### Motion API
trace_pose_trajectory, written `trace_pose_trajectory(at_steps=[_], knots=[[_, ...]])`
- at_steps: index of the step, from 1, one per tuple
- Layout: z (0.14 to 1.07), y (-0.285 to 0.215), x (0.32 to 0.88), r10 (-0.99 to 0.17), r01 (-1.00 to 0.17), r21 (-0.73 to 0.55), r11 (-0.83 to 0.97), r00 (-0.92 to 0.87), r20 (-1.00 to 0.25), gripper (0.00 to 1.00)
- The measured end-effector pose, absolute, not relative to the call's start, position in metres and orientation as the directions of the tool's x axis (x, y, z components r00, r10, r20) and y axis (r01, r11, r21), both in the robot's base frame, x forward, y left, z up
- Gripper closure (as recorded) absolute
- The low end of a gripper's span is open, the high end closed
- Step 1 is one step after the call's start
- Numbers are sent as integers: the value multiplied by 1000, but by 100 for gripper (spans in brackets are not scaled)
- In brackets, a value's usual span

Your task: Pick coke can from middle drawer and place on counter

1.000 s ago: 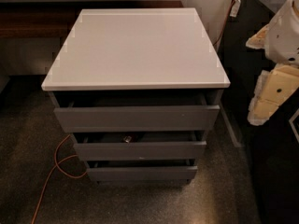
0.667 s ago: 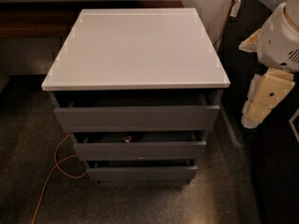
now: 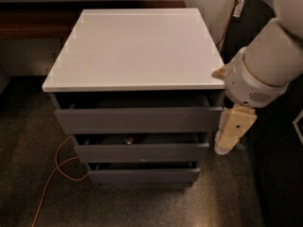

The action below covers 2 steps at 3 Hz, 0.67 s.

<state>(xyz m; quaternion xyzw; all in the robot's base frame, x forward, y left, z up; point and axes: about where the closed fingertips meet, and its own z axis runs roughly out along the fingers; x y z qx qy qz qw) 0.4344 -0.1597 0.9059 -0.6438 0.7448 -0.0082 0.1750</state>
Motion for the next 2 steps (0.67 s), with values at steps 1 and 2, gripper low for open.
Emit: trace_pose_trajectory(at_steps=[1, 2], knots=[[877, -140, 432, -965, -965, -229, 127, -67, -254, 0], [846, -127, 435, -963, -969, -224, 108, -46, -264, 0]])
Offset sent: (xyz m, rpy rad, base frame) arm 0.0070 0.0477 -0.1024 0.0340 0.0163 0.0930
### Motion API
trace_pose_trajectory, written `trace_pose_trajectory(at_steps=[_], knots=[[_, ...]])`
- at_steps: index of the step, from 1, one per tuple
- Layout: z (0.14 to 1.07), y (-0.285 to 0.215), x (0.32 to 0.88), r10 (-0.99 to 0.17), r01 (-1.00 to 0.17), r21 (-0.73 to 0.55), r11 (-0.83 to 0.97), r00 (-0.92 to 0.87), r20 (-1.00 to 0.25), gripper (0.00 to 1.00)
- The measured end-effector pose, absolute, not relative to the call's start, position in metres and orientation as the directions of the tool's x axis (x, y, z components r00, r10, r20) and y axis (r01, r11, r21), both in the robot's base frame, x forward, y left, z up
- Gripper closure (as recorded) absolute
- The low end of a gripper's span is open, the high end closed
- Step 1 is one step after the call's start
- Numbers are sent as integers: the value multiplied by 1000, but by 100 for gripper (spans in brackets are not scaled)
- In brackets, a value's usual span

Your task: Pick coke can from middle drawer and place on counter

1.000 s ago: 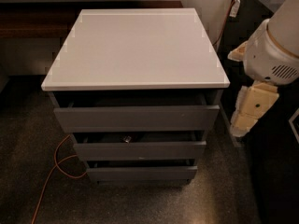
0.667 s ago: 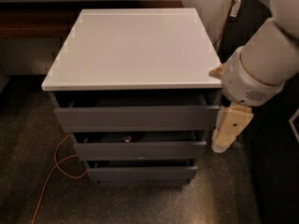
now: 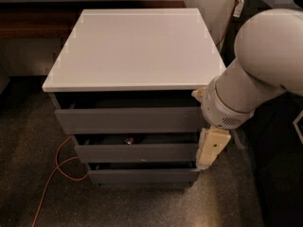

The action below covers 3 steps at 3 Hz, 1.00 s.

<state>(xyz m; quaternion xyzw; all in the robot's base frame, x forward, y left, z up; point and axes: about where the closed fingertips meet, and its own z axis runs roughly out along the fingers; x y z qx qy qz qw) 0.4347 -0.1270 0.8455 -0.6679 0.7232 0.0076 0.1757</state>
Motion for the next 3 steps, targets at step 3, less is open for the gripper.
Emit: trace_pose_trajectory(at_steps=[3], knots=[[808, -104, 441, -960, -943, -325, 66, 29, -280, 0]])
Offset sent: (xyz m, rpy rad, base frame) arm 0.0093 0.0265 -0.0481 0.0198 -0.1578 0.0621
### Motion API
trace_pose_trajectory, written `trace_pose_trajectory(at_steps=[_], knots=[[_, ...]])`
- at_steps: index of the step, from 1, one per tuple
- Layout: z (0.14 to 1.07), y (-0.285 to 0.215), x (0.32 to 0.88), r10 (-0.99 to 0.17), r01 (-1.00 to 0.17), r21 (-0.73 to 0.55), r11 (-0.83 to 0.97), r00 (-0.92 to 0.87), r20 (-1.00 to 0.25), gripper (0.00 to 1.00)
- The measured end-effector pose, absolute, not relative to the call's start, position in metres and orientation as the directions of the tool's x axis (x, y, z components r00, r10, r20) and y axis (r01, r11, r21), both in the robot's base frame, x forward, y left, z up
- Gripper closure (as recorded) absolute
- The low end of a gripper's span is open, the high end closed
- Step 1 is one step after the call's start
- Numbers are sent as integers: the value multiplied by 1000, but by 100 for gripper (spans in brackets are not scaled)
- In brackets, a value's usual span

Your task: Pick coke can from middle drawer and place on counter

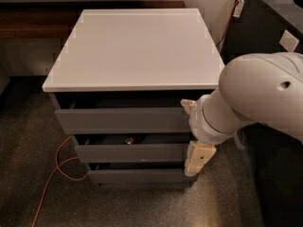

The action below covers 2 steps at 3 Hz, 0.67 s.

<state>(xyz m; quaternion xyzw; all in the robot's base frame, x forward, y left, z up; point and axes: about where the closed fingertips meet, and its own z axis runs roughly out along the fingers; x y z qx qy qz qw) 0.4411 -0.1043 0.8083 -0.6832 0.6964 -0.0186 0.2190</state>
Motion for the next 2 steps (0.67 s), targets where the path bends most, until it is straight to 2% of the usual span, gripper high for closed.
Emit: trace_pose_trajectory(at_steps=[2], knots=[[753, -92, 449, -958, -953, -297, 67, 21, -285, 0]])
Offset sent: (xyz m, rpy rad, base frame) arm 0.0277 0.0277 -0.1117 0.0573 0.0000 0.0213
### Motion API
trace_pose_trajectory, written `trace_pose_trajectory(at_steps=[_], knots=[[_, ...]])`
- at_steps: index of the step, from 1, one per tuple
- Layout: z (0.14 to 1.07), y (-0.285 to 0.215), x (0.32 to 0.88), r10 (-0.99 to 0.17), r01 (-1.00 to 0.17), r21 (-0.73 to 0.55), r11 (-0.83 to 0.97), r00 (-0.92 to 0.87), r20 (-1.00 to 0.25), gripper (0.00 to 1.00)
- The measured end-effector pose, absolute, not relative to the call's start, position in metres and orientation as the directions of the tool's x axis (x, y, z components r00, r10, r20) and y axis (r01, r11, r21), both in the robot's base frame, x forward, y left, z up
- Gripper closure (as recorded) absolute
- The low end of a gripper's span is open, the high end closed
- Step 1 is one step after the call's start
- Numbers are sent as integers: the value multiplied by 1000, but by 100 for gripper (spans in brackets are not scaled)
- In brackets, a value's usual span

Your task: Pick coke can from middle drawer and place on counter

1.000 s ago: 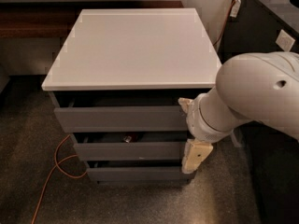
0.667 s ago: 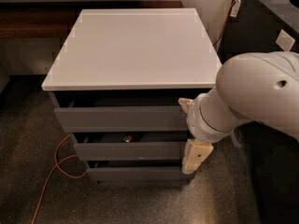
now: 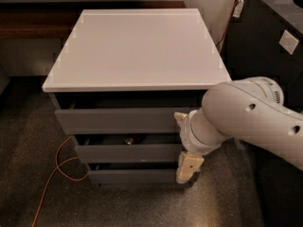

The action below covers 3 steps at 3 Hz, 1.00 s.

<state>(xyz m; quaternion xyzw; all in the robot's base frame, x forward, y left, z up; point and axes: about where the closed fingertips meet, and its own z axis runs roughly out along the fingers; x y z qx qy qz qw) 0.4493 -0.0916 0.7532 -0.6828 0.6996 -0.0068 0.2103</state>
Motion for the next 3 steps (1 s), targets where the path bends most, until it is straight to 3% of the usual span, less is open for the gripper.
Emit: trace_pose_trajectory(at_steps=[3], knots=[[641, -51, 490, -910, -945, -312, 93, 46, -412, 0]])
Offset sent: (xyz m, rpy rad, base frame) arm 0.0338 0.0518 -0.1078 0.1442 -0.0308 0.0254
